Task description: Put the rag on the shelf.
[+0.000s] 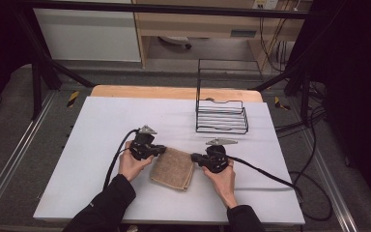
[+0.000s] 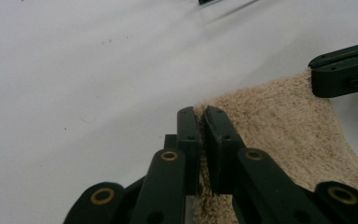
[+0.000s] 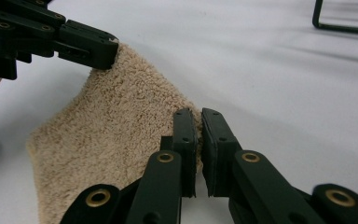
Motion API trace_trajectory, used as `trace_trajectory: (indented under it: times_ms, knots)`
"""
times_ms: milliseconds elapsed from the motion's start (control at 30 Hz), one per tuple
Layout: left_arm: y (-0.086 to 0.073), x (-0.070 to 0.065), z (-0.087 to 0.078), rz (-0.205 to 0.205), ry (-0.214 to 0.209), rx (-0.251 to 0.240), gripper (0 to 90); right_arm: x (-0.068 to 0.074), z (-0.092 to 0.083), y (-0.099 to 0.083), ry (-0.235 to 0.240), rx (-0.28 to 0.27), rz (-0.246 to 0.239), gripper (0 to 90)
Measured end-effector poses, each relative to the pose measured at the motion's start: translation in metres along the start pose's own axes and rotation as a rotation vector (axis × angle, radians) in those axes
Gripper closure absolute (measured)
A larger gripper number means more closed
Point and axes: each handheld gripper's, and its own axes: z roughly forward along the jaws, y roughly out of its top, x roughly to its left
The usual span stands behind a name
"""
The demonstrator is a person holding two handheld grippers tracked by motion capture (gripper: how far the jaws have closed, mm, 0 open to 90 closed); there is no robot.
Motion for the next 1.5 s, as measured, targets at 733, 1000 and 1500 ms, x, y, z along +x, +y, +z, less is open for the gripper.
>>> trace_trajectory:
  times_ms: [733, 1000, 1500]
  knots:
    - [0.008, -0.024, -0.045, 0.041, -0.016, -0.115, 85.0, 0.013, -0.036, 0.020, 0.046, -0.109, -0.112, 85.4]
    - [0.011, -0.039, -0.050, 0.056, -0.005, -0.147, 85.0, 0.012, -0.050, 0.025, 0.036, -0.139, -0.146, 85.4]
    - [0.015, -0.053, -0.061, 0.057, -0.006, -0.221, 84.9, 0.016, -0.073, 0.033, 0.023, -0.182, -0.222, 85.5]
